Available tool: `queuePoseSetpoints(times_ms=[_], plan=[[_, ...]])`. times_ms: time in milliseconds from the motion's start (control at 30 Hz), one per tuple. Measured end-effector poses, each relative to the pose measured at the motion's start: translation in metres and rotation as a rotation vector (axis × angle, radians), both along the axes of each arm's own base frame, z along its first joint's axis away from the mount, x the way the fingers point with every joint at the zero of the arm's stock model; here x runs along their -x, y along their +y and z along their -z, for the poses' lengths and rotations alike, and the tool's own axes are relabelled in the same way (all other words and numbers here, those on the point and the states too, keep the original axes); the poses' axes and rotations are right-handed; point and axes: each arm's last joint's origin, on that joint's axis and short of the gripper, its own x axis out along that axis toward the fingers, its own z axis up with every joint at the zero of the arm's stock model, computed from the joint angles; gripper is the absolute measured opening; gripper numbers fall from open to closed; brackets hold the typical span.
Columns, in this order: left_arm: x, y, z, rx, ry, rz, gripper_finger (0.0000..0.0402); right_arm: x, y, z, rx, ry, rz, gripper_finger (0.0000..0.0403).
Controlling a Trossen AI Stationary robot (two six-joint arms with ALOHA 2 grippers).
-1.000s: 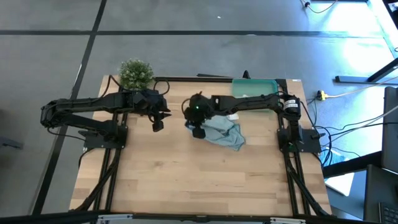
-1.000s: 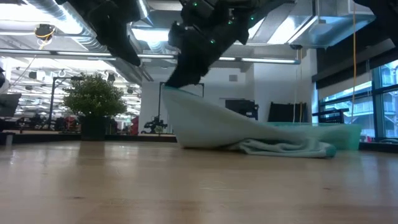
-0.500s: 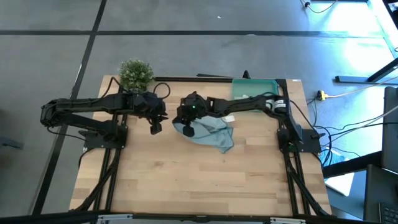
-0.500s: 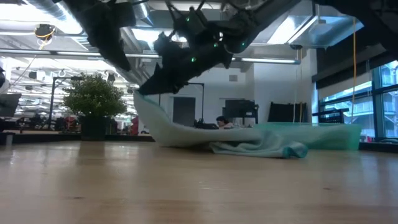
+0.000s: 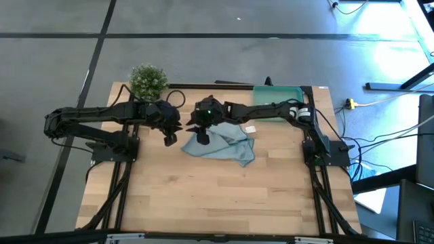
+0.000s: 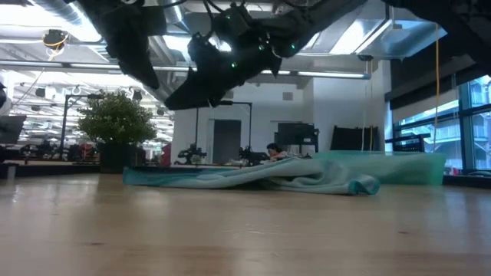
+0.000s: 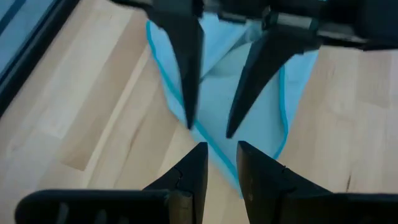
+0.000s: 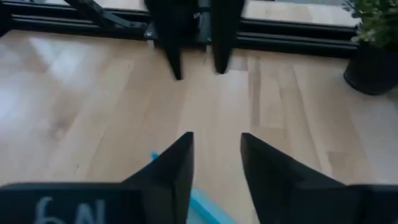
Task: Roll microfiber towels into tight, uniform cylinder then place into a basket
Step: Roll the blue microfiber towel
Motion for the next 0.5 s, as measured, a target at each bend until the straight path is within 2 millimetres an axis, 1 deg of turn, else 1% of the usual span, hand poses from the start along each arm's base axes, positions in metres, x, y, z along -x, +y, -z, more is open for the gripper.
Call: queuePoseSetpoints(times_ms=[100,233,333,400,500], plan=[[0.002,0.000,0.001,0.050,0.010,-0.058,0.0080,-0.002,-0.007,-0.018,0.003,0.049,0.026,0.0156],[0.006,-0.001,0.007,0.173,0.023,-0.216,0.0080,0.003,-0.023,-0.046,0.023,0.164,0.117,0.0179],[0.008,-0.005,0.022,0.258,0.052,-0.274,0.0080,0.008,-0.035,-0.066,0.021,0.212,0.147,0.0183],[0.008,-0.010,0.034,0.300,0.062,-0.245,0.0080,0.012,-0.040,-0.075,0.009,0.231,0.150,0.0184],[0.006,-0.017,0.056,0.322,0.061,-0.194,0.0080,0.014,-0.043,-0.082,-0.029,0.232,0.122,0.0184]])
